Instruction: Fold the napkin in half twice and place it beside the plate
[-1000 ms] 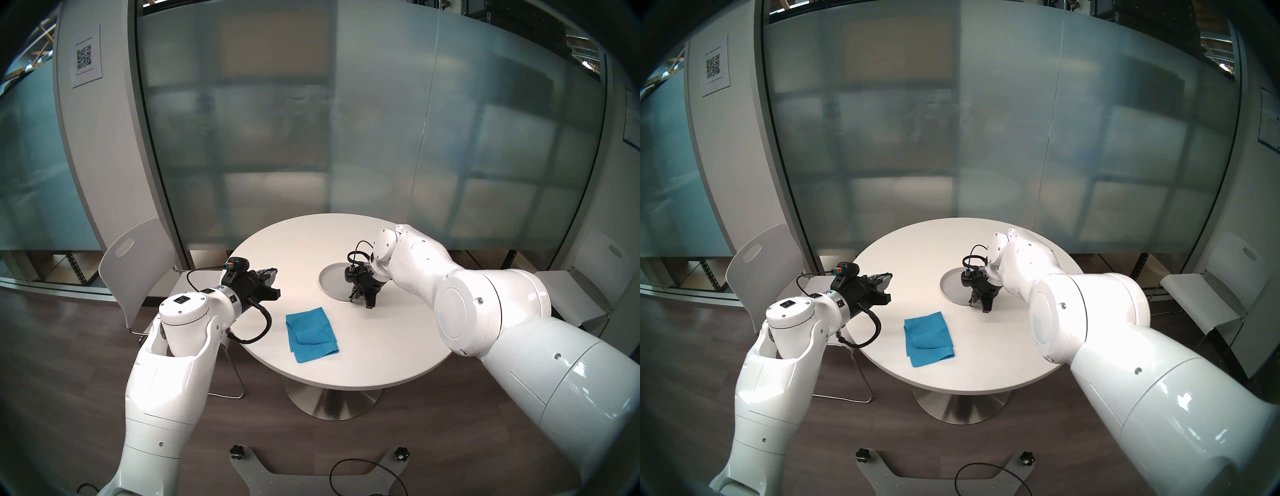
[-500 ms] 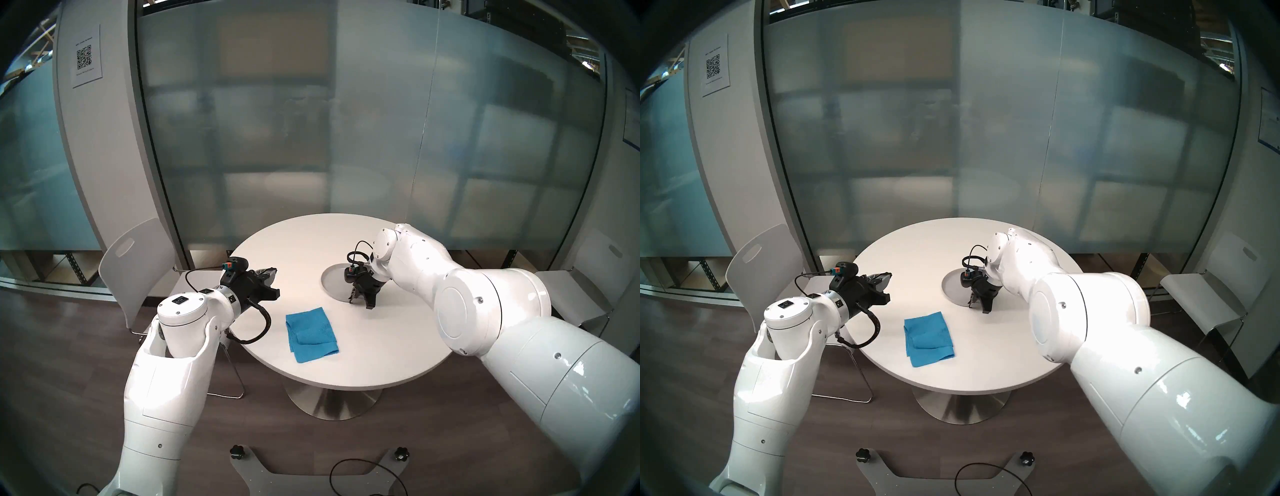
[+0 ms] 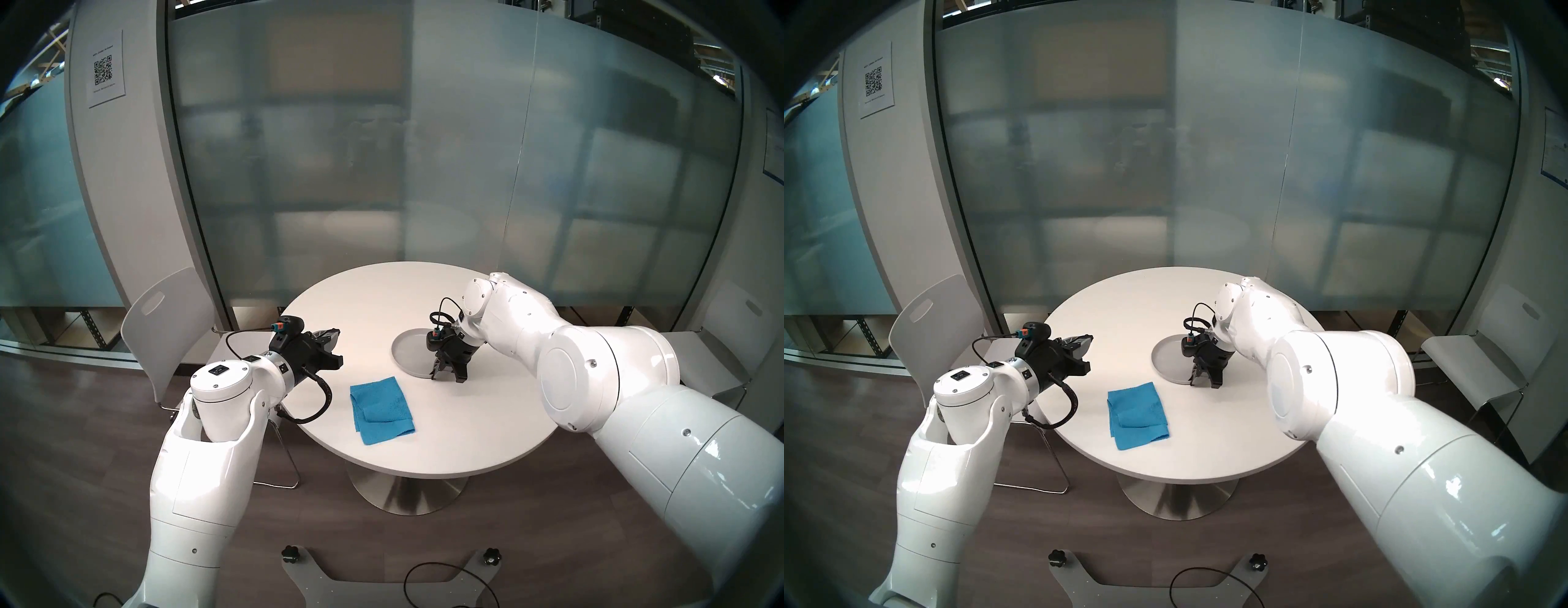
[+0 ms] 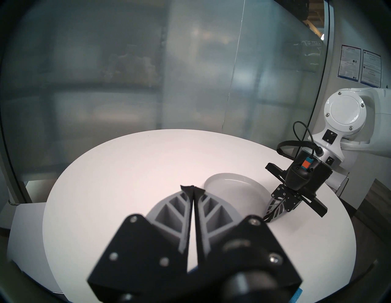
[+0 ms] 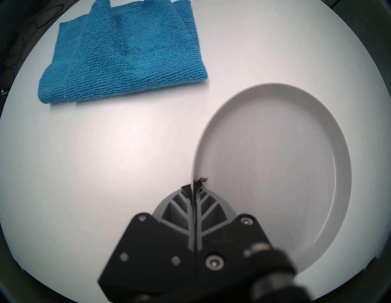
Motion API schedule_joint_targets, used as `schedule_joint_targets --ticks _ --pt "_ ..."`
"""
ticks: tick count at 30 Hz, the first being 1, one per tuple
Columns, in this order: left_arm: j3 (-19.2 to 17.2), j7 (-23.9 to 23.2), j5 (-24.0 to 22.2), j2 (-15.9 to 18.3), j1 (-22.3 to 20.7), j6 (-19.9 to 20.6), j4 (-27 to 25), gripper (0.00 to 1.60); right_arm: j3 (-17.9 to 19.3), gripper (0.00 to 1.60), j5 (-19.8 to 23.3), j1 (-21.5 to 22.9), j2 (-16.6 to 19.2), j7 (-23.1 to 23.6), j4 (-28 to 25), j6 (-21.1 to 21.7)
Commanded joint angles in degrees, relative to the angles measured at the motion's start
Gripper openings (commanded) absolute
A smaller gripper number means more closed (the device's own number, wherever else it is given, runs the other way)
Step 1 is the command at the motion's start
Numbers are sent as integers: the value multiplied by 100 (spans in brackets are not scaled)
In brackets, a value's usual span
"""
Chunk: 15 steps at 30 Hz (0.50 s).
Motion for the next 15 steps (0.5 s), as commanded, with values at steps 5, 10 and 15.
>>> schedule_joint_targets --ticks 5,10,15 --pt "59 22 35 -10 70 -10 -252 46 54 0 86 19 172 829 17 -530" --pt "83 30 41 -15 91 -12 -274 46 112 0 145 31 258 1317 21 -781" --pt "104 36 40 -18 100 -1 -305 46 179 0 205 66 341 1593 22 -983"
